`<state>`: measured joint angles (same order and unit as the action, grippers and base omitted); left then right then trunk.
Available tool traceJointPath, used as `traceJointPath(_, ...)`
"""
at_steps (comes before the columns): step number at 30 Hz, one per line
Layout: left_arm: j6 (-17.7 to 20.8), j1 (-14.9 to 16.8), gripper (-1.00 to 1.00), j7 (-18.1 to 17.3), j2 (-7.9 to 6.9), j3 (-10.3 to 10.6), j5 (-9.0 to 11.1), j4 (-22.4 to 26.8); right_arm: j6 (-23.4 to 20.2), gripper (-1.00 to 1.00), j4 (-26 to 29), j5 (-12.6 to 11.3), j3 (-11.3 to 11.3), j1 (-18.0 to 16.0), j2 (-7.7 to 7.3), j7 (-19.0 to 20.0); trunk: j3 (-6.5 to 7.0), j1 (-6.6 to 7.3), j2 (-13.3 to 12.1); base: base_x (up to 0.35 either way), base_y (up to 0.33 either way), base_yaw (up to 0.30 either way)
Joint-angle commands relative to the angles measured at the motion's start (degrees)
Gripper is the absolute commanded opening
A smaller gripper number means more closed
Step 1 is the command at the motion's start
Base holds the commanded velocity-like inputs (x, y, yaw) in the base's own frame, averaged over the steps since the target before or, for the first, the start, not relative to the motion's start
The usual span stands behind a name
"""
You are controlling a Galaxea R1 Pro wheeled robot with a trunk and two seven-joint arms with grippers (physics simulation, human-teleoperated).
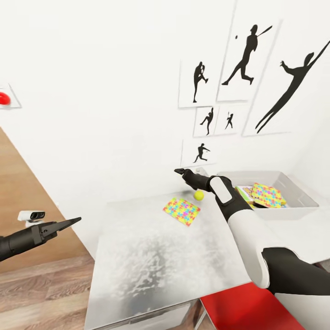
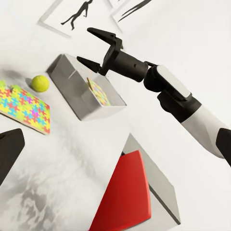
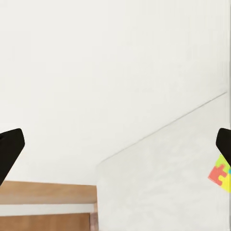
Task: Put all the toys in the child's room - the three board games (two on the bed and one on the table), the two jigsaw puzzles on the table, and the tennis ball on the table - inside the toy box on the table in the child's room.
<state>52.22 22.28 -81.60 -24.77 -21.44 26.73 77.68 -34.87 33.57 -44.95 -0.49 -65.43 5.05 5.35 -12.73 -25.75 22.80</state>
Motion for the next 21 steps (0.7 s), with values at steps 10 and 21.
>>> traceJointPath(10, 0.60, 0.04, 1.00, -0.05, -0.02, 0.00, 0.04, 0.01, -0.20, 1.00, 0.06, 0.11, -0.03, -0.05, 0.04, 0.13, -0.05, -0.04, 0.11, 0.034, 0.024, -0.007)
traceJointPath(21, 0.60, 0.11, 1.00, -0.11, -0.02, 0.00, 0.08, 0.01, -0.20, 1.00, 0.10, 2.26, -0.11, -0.05, 0.18, 0.10, -0.05, -0.04, 0.11, 0.049, 0.039, 0.000)
